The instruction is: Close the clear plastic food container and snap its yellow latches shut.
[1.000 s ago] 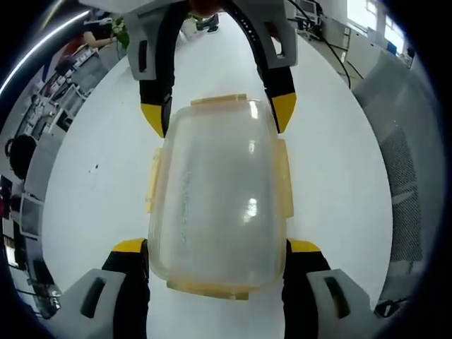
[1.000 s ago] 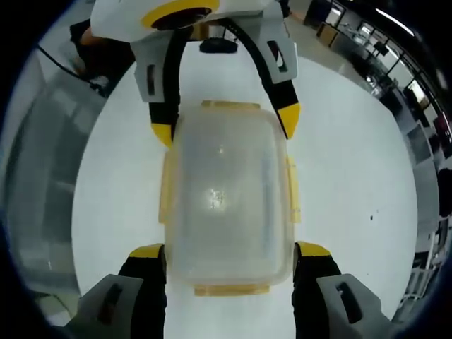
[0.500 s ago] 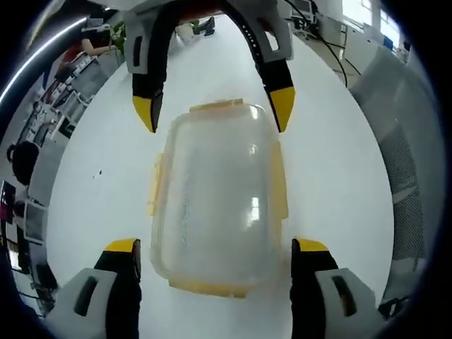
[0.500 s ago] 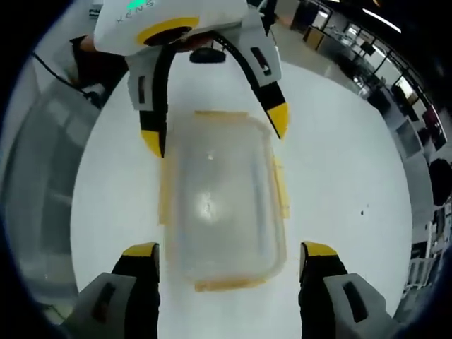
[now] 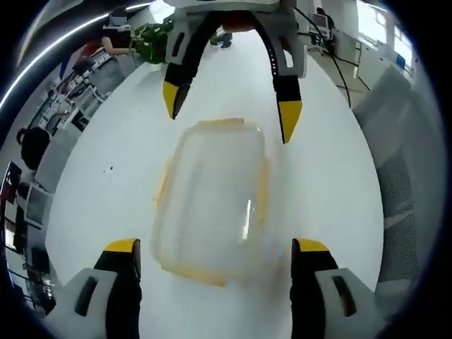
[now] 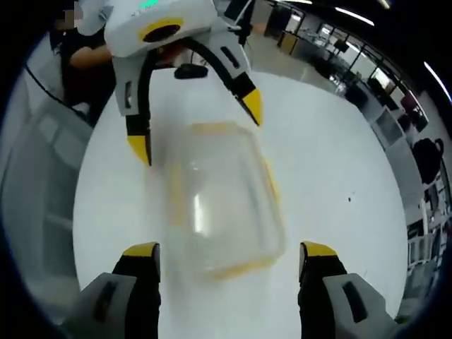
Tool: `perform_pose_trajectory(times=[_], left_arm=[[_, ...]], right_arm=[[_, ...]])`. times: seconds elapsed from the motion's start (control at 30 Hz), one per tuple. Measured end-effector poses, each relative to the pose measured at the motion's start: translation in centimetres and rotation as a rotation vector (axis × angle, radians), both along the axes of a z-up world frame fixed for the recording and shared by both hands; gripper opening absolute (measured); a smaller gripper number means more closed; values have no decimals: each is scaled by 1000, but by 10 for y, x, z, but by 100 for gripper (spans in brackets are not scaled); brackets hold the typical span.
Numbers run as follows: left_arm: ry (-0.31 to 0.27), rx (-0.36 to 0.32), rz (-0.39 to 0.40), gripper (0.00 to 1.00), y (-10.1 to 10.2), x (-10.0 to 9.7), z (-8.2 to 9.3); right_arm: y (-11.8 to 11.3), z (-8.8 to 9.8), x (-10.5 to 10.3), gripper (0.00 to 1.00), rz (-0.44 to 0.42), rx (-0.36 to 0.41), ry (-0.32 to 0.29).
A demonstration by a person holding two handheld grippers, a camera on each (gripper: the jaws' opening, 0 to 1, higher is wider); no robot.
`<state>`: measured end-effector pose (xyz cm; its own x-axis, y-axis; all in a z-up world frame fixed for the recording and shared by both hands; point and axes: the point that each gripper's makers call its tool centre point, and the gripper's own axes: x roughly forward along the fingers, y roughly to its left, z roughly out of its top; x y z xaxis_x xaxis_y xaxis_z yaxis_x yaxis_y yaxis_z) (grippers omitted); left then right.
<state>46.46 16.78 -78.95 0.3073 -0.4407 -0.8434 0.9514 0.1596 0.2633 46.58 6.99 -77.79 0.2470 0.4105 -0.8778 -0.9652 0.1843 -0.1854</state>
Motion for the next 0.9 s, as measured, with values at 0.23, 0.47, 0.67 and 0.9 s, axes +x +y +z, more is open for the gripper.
perform_pose_trajectory(times=[0.23, 0.47, 0.67, 0.9], left_arm=[[-7, -51, 67, 88, 7, -4, 9], [-34, -89, 125, 87, 15, -7, 18], [-34, -127, 163, 88, 20, -16, 23], [-26, -172, 217, 89, 26, -31, 21]], right_arm=[[-2, 10, -10, 82, -73, 58, -10], [-4, 17, -17, 82, -141, 111, -37], [-6, 19, -29, 82, -192, 150, -32], [-7, 25, -42, 80, -260, 210, -61]])
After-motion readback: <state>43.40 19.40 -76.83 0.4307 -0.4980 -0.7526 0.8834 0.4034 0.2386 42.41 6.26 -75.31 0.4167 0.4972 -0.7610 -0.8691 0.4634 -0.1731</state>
